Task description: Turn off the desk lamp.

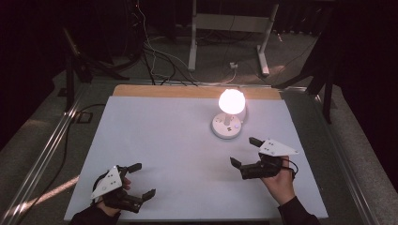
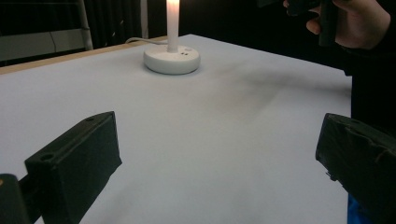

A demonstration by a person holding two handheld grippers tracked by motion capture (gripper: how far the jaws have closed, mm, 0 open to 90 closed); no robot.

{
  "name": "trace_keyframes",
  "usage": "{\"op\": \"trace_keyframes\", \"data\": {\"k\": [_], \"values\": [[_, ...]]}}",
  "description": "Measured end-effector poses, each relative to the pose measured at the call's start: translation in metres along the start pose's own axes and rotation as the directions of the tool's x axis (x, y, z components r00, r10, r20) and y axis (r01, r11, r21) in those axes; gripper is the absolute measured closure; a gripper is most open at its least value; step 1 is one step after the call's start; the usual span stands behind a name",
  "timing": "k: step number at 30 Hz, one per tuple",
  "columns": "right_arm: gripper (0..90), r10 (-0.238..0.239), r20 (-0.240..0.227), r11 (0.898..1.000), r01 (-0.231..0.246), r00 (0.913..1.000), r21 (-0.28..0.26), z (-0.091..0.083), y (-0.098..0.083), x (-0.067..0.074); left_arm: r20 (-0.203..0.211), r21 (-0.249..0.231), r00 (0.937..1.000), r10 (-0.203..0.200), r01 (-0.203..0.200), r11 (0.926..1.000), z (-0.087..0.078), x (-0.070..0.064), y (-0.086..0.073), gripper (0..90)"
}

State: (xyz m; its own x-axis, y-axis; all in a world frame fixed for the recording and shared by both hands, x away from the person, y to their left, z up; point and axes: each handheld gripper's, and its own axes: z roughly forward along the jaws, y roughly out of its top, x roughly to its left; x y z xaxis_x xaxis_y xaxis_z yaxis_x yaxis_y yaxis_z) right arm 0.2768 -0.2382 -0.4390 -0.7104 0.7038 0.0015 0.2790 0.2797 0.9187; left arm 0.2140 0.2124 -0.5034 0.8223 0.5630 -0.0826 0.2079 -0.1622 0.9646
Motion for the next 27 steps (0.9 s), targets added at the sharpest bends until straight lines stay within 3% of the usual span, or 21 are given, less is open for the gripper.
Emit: {"op": "trace_keyframes", "data": {"k": [27], "values": [[0.0, -0.003, 0.004, 1.0, 0.003, 1.0, 0.002, 0.031, 0.032, -0.01, 0.002, -0.003, 1.0, -0.002, 0.002, 1.0, -0.001, 0.0, 0.0, 0.5]]}}
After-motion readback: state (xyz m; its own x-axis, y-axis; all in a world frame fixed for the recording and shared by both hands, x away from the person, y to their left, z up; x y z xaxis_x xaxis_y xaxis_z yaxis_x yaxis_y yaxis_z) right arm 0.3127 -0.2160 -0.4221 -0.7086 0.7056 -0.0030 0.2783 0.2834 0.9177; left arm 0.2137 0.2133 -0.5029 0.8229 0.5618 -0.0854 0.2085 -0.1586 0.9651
